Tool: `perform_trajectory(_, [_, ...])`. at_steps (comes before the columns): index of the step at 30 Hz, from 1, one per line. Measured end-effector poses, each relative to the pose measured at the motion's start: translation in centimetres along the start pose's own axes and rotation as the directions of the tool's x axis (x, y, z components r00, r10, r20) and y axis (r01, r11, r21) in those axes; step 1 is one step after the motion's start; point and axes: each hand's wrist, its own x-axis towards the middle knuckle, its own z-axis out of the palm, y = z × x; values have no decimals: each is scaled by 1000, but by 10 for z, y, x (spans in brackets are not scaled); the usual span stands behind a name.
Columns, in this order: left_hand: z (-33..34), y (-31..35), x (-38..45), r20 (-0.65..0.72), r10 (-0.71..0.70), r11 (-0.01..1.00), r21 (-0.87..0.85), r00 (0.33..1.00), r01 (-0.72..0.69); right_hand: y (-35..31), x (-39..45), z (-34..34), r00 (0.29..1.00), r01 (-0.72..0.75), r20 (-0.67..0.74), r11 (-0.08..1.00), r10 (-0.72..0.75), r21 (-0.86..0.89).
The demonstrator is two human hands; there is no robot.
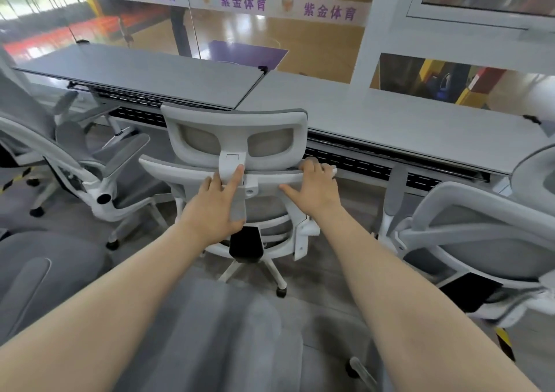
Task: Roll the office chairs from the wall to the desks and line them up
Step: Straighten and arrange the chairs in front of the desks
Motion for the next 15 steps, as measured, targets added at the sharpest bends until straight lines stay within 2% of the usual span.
perform_trajectory(6, [-4, -12, -7, 26, -23, 997, -68, 999, 24, -13, -19, 5, 1000, -14, -17, 1000, 14, -9])
perform_trajectory(9, [-4, -19, -12, 25, -23, 995, -93, 999, 25, -17, -36, 11, 997, -5, -77, 1000, 4, -12])
perform_trajectory(15, [-5, -25, -12, 51, -12, 993, -114, 999, 17, -20, -46, 18, 995, -35, -87, 998, 39, 56])
